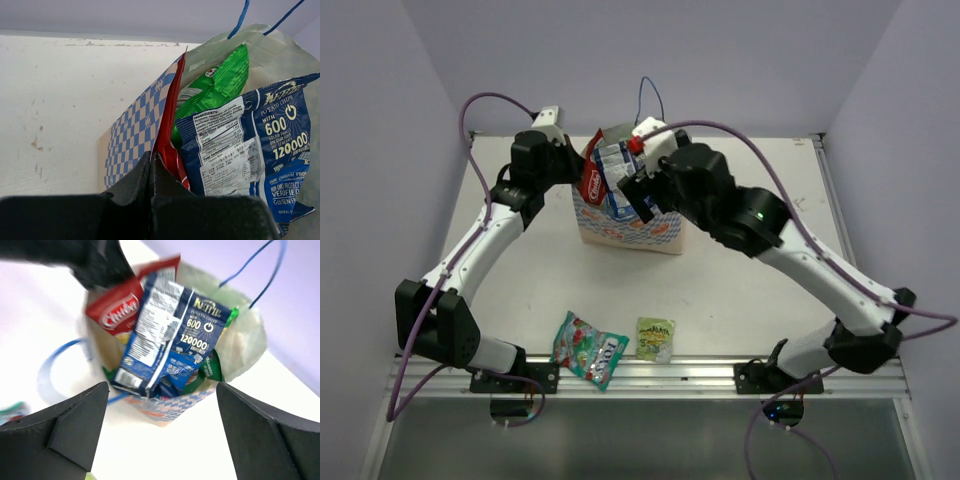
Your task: Place the snacks into the paper bag
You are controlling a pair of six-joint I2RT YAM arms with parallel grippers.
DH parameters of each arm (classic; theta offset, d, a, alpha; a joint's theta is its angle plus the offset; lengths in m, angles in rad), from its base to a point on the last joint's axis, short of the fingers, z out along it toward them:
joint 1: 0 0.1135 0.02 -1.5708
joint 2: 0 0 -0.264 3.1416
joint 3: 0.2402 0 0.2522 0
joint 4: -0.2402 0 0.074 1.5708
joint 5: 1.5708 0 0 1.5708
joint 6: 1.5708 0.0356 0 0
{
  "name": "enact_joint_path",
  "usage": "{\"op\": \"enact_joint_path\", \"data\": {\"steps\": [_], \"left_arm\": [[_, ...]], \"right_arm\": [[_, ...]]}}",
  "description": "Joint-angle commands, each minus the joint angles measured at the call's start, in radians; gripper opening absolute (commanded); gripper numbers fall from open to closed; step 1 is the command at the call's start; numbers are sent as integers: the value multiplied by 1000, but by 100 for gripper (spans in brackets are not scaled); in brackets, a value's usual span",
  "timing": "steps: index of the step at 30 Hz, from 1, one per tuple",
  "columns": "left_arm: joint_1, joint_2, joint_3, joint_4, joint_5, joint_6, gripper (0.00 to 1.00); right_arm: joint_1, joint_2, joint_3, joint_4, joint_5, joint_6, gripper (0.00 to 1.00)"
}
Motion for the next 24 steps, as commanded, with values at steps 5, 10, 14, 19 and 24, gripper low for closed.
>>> {"op": "enact_joint_path", "data": {"steps": [5,10,14,19,24], "left_arm": [[-2,-42,15,42,-2,19,0],[-2,-49,17,36,-9,19,0],[-2,-52,17,31,-12,19,0],[-2,-56,17,28,-10,19,0],[-2,-61,18,23,-15,26,0]], "right_arm": [[168,-265,-430,197,71,182,93],[241,-279,-744,440,-87,344,93],[312,-173,-783,592,-147,379,93],[332,-17,-742,681,-246,384,92],[366,140,-742,760,-322,422,92]]}}
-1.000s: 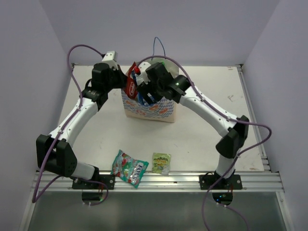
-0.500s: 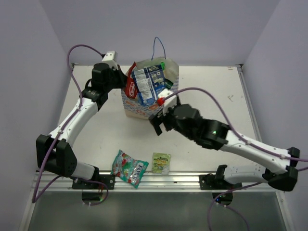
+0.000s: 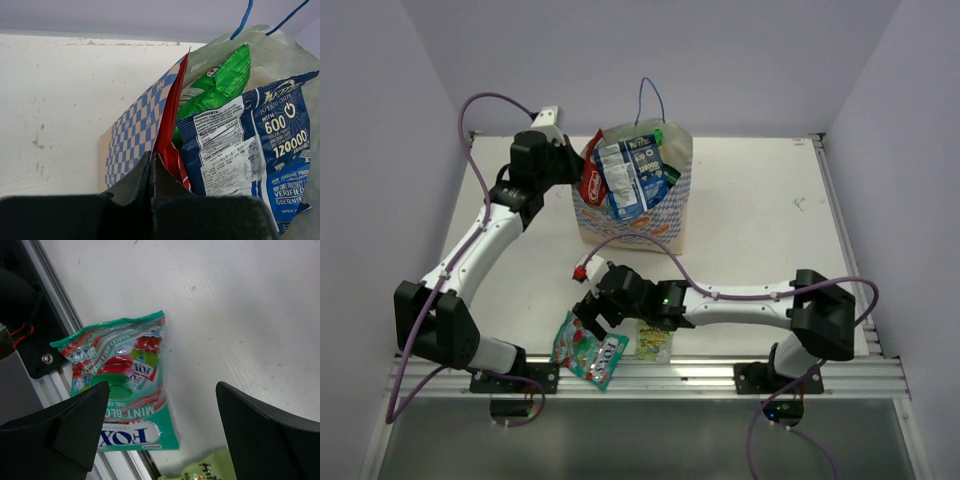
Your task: Place the snacks into the paper bag
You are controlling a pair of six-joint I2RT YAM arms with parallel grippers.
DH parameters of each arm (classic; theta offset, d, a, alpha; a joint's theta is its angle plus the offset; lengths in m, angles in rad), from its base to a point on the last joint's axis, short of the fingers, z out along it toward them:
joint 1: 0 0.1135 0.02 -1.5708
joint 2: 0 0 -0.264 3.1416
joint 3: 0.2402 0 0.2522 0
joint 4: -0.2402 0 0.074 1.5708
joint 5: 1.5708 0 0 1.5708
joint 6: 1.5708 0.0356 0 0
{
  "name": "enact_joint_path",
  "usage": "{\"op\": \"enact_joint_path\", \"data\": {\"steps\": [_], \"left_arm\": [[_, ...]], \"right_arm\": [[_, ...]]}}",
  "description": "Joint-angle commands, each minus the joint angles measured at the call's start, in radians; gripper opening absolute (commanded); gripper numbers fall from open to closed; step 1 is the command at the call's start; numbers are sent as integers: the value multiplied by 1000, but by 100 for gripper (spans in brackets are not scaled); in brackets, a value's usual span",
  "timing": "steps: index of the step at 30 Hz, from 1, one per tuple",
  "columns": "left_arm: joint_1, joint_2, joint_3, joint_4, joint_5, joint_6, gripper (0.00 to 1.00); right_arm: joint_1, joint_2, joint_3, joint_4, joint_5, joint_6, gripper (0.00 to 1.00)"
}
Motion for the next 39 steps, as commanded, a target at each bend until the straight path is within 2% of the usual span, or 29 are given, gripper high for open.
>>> {"op": "enact_joint_path", "data": {"steps": [1,7,9,10,11,14,16,18,23,26,27,30,31,37,39], "left_arm": [[-2,-56,16,32,-9,24,0],[-2,-60,15,31,-9,27,0],[-2,-62,13,31,-10,26,0],[-2,-62,13,32,-12,27,0],[-3,-61,12,32,-12,27,0],[-2,-62,12,34,-12,27,0],[-2,-61,10,32,-12,27,0],[-2,-62,12,34,-12,27,0],[0,-67,4,42,-21,32,0],[0,-60,6,45,-15,32,0],[0,-59,7,45,-15,32,0],[0,-62,6,42,-15,32,0],[0,-62,6,42,-17,32,0],[0,-73,10,37,-21,32,0],[0,-73,12,34,-23,32,0]], "right_arm": [[31,81,26,130,-86,52,92],[46,161,29,144,-120,80,89],[51,166,29,141,-160,84,85],[55,173,29,139,-163,87,82],[55,177,33,134,-167,87,72],[60,192,36,128,-175,90,63],[60,197,39,122,-177,90,51],[61,198,42,114,-177,90,47],[61,213,49,110,-175,92,53],[61,223,57,95,-171,83,48],[61,226,57,96,-171,83,45],[61,235,59,98,-175,87,19],[61,233,57,99,-172,89,0],[60,165,45,82,-126,80,0],[61,134,63,15,-56,63,0]]}}
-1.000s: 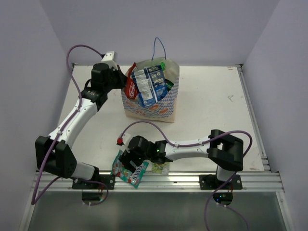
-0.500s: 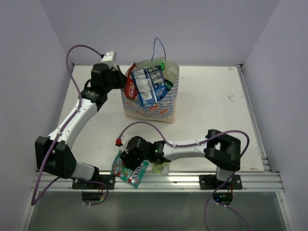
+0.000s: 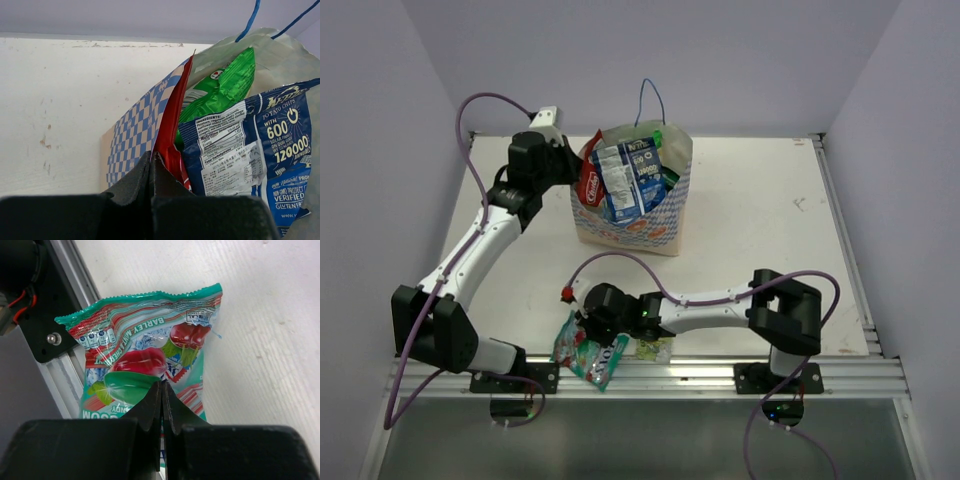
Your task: Place the snacks into the paper bag
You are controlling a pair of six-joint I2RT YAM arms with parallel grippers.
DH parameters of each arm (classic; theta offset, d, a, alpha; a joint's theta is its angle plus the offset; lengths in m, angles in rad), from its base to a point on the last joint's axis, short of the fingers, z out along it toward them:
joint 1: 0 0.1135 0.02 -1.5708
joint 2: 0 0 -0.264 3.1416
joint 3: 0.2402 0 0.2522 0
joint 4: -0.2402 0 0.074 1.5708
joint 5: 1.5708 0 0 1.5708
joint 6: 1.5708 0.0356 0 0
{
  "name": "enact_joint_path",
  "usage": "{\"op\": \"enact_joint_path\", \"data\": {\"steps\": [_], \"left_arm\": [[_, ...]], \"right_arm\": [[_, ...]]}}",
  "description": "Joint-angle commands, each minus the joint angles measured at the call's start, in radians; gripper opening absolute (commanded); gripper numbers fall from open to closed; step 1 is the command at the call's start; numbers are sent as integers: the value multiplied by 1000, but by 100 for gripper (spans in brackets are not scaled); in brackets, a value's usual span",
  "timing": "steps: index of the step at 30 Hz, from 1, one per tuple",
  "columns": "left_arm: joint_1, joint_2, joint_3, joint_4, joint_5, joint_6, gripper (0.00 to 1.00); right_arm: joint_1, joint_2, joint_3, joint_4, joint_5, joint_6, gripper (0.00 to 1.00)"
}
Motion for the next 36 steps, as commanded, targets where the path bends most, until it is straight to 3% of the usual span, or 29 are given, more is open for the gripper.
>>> {"op": "enact_joint_path", "data": {"steps": [1,8,14,21,26,30,36], "left_arm": [[0,-55,15,45,-7,15,0],[0,-57,18,45,-6,17,0],[-2,-57,14,50,-9,15,0],[0,-38,14,56,-4,14,0],[0,-37,11,62,-2,9,0],[0,-26,14,67,7,8,0],[-2,-23,12,67,8,14,0]], "right_arm": [[8,-116,54,-92,109,-26,0],[8,-335,215,-380,354,-112,0],[8,-448,448,-537,547,-227,0],[-7,-483,651,-529,741,-436,0],[-90,-454,761,-508,700,-491,0],[-276,-416,849,-506,537,-456,0],[-387,-227,1080,-534,428,-496,0]]}}
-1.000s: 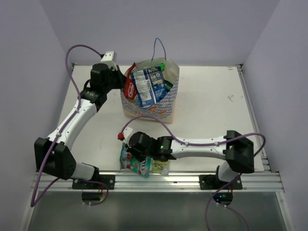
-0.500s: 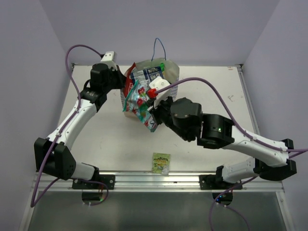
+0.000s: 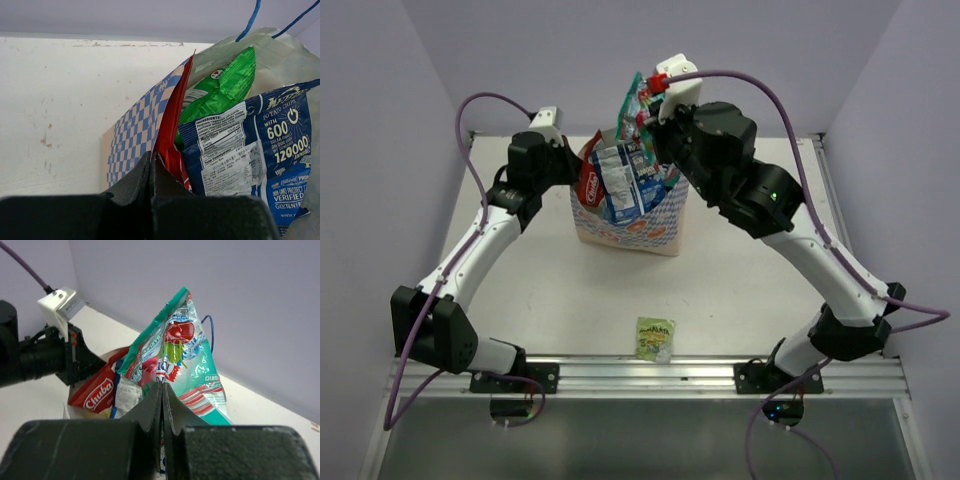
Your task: Place the snacks into the paper bag
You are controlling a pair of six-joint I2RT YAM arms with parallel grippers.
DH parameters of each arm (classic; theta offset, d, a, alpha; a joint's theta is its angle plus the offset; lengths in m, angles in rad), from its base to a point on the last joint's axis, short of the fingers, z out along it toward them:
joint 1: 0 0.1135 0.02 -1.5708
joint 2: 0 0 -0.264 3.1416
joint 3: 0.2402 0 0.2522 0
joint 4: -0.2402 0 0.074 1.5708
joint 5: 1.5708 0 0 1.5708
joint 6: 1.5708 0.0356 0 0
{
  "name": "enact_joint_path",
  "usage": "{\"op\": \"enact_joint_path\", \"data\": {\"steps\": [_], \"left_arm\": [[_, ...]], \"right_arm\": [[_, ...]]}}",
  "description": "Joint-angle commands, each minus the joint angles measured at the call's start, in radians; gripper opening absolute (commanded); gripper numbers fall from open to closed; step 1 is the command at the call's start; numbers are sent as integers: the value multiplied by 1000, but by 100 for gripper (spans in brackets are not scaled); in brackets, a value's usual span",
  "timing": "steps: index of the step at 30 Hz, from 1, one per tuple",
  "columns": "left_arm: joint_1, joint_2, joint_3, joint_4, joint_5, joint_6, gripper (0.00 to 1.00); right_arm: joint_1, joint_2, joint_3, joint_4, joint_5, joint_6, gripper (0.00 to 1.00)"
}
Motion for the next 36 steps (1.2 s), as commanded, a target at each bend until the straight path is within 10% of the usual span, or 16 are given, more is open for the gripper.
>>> {"op": "enact_joint_path", "data": {"steps": [1,8,20,36], "left_arm": [[0,-18,12,74,9,12,0],[0,-18,16,71,9,15,0],[0,-24,20,65,9,17,0],[0,-24,20,72,9,15,0]], "right_arm": [[-32,93,160,13,-112,-50,0],[-146,304,409,-59,-217,-10,0],[-219,368,-120,115,-460,154,0],[-212,299,-225,45,-489,154,0]]}}
